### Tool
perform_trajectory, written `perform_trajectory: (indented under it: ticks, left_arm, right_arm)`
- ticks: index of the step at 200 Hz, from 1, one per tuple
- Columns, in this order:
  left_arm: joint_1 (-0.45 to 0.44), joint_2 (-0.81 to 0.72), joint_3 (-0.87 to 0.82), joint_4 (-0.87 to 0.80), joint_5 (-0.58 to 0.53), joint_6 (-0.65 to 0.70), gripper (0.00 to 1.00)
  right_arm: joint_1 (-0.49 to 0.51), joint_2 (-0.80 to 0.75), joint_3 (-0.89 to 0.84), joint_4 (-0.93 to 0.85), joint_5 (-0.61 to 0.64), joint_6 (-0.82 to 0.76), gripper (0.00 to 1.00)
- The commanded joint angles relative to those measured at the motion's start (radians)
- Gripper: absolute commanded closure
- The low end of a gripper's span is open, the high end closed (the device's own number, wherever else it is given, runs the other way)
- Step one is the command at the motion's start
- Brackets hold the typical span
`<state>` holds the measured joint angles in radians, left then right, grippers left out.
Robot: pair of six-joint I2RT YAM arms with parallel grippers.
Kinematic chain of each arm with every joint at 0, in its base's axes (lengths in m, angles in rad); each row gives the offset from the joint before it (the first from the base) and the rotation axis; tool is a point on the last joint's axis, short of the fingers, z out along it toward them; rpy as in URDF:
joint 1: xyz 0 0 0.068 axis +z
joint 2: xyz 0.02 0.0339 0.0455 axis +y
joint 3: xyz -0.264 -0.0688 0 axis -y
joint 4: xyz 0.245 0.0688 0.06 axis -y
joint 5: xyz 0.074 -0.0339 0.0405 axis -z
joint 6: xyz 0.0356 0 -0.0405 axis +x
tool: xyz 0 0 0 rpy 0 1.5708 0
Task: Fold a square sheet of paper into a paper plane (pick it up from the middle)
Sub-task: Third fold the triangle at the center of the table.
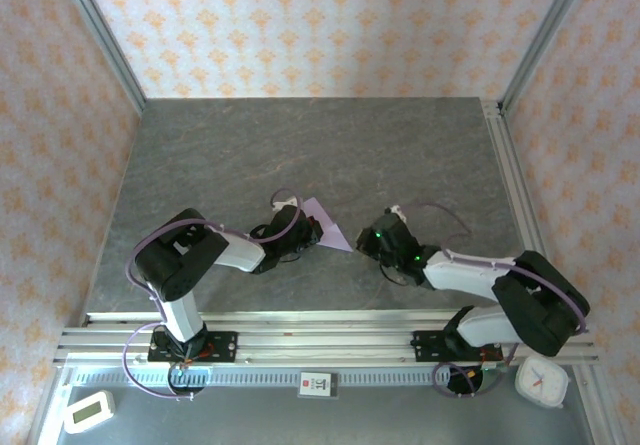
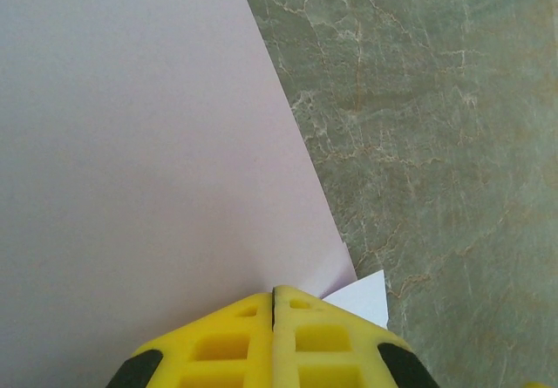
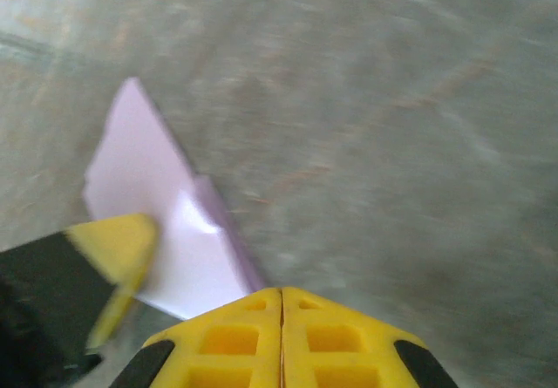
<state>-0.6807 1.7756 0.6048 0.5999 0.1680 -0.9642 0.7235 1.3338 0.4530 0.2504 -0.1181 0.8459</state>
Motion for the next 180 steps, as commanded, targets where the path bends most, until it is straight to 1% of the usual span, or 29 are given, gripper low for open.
perform_trajectory:
  ticks: [1,10,30,60,96,134,160,180]
  left_arm:
    - [0.001,0.079,-0.033,-0.121,-0.023,-0.01,1.0]
    - [0.0,0.085,-0.032,-0.116,-0.018,-0.015,1.0]
    - [0.002,0.088,-0.042,-0.096,-0.017,-0.028,1.0]
    - [0.0,0.082,-0.048,-0.093,-0.024,-0.033,1.0]
    - [0.002,0.082,-0.048,-0.095,-0.021,-0.032,1.0]
    - [0.001,0.087,-0.046,-0.094,-0.021,-0.033,1.0]
    - [0.001,0.091,-0.047,-0.095,-0.024,-0.036,1.0]
    - [0.002,0.091,-0.05,-0.094,-0.027,-0.039,1.0]
  right_arm:
    - [0.044,0.072,0.122,-0.029,0.02,-0.04,0.96]
    - [0.052,0.118,0.159,-0.024,0.005,-0.011,1.0]
    - [0.068,0.216,0.213,0.027,-0.052,0.023,1.0]
    - [0.094,0.297,0.222,0.117,-0.065,0.098,1.0]
    - [0.109,0.353,0.196,0.191,-0.074,0.157,1.0]
    - [0.128,0.41,0.191,0.217,-0.084,0.197,1.0]
    - [0.142,0.425,0.18,0.195,-0.065,0.246,1.0]
    - [0.145,0.409,0.129,0.19,-0.027,0.306,1.0]
